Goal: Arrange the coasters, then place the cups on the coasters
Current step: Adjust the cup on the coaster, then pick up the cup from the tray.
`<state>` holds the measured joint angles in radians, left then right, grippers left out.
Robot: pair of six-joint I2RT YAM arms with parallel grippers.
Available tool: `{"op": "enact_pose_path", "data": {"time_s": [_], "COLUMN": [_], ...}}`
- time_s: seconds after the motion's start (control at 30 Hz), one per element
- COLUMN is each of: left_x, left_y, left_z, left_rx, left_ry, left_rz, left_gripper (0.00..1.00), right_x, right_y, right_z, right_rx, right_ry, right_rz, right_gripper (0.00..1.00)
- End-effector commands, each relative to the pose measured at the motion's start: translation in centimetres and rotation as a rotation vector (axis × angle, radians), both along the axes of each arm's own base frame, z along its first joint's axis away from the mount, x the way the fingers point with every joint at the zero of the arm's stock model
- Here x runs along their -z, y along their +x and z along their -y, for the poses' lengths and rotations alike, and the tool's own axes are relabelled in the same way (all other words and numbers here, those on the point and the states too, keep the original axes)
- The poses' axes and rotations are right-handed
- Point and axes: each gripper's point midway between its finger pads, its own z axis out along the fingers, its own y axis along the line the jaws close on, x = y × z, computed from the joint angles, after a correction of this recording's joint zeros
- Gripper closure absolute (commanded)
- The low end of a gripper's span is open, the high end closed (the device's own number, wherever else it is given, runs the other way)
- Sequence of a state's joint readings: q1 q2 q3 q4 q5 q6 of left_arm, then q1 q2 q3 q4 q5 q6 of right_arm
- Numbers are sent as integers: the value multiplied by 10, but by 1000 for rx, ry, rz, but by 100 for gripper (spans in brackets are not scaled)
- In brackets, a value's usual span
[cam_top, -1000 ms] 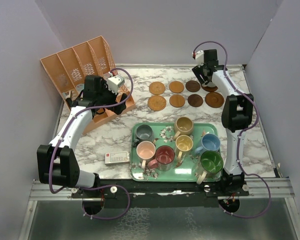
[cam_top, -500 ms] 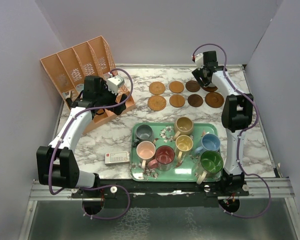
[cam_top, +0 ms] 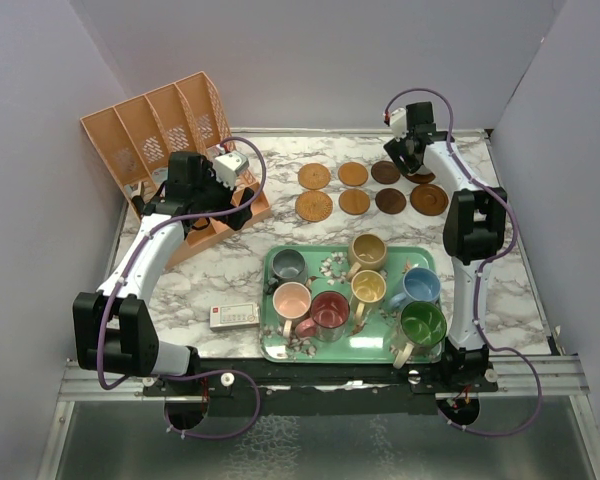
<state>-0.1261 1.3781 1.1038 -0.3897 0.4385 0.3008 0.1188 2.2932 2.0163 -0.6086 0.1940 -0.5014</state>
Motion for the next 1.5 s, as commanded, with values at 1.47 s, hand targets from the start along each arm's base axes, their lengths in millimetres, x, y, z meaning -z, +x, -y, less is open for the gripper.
{"op": "enact_pose_path", "data": {"time_s": [1.47], "left_x": [4], "left_y": [0], "left_z": [6], "left_rx": [25], "left_ry": [-37], "left_rz": [-10], "left_gripper": [2], "right_x": [-33], "right_y": [-259], "right_z": [-135], "right_rx": [-515], "right_ry": [463], "right_rz": [-352], "right_gripper": [46]}}
